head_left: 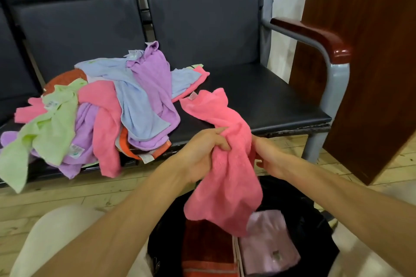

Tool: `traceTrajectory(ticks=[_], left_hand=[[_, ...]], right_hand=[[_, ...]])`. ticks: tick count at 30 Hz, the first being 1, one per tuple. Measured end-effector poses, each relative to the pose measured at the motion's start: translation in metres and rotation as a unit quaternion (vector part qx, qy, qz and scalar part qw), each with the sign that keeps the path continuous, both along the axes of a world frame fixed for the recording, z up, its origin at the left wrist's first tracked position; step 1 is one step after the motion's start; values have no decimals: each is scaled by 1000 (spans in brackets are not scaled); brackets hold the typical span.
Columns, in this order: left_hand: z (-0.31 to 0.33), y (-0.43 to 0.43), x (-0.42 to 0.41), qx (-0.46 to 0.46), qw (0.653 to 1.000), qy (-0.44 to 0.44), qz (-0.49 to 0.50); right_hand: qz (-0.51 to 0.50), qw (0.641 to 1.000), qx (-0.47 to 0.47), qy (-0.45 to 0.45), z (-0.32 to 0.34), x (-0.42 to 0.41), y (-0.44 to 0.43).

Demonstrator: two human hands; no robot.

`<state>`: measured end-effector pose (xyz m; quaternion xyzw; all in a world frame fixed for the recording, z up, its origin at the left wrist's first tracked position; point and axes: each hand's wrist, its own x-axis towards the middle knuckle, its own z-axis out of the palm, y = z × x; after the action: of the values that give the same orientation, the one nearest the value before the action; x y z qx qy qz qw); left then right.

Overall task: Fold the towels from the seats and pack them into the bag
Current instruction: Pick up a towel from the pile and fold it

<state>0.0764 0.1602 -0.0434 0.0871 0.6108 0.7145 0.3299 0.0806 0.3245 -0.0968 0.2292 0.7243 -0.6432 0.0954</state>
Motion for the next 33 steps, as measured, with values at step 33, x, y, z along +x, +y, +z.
traceTrajectory(ticks=[33], left_hand=[[-20,2,36,-10,994,-102,-24]], right_hand=[[42,964,-125,231,71,45,29]])
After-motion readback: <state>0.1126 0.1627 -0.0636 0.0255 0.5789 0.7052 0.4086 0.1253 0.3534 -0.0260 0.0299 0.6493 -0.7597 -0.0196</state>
